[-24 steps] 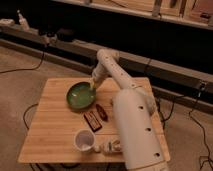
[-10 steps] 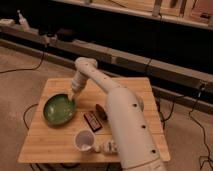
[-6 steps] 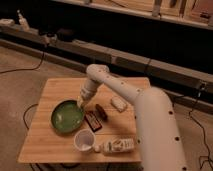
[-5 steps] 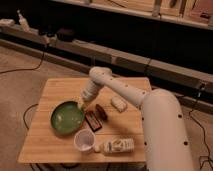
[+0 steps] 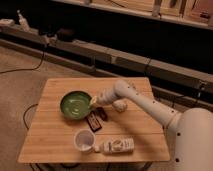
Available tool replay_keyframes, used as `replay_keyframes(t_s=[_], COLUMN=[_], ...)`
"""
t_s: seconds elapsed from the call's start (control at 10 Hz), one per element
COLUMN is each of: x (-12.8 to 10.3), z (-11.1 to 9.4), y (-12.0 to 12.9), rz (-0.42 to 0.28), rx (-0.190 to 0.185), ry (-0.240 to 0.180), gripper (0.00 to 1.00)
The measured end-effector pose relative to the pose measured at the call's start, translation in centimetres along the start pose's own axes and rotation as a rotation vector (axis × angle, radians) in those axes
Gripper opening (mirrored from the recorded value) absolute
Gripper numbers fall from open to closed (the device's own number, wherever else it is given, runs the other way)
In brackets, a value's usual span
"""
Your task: Drag the ceramic bowl in a circle
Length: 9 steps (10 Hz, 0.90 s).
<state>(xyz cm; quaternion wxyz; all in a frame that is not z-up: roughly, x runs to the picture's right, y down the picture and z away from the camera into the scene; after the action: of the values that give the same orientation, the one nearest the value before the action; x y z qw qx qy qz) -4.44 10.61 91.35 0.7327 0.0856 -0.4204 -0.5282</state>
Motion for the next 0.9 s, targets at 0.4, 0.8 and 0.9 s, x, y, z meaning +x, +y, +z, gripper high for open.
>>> replay_keyframes(t_s=[0.4, 0.8, 0.9], x=[-0.3, 3.8, 5.4], z=[-0.4, -2.4, -2.5], y=[2.1, -0.1, -0.9], rz=[-0.024, -0.233, -0.264], rx=[-0.032, -0.182, -0.211], ry=[0.031, -0.044, -0.058], gripper=[0.0, 0.0, 0.0])
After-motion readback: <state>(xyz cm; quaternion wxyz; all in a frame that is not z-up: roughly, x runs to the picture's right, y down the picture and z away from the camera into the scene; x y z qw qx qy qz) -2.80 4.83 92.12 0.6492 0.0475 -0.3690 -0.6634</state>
